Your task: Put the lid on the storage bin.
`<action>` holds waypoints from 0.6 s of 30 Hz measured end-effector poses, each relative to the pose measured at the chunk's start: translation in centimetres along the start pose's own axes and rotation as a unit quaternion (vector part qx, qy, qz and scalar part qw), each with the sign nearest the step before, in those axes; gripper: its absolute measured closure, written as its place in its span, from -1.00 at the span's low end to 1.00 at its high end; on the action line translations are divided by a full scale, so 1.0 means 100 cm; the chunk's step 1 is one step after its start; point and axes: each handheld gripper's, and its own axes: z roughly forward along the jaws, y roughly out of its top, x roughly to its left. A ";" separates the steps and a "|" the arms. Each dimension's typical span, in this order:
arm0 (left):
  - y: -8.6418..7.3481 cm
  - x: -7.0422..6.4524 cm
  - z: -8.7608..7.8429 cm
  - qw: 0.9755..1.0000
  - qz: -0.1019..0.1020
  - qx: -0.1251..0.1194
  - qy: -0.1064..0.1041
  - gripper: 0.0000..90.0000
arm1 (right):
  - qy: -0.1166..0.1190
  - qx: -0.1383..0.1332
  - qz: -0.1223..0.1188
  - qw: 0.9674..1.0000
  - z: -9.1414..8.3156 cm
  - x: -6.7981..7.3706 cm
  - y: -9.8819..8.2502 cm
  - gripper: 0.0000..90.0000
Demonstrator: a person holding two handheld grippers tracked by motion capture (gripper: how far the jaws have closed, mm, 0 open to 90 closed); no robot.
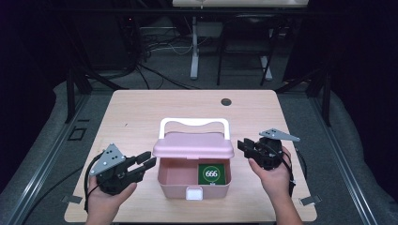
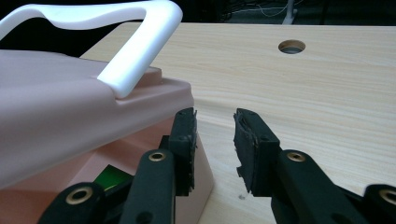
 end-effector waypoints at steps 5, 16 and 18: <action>-0.005 -0.001 -0.001 1.000 -0.001 0.005 -0.005 0.55 | -0.002 0.001 0.001 1.000 0.000 0.000 0.000 0.52; -0.016 -0.002 -0.001 1.000 -0.004 0.009 -0.008 0.55 | -0.004 0.000 0.002 1.000 0.001 -0.001 -0.001 0.50; -0.018 -0.002 -0.001 1.000 -0.003 0.012 -0.009 0.55 | -0.004 0.000 0.002 1.000 0.001 -0.001 -0.001 0.49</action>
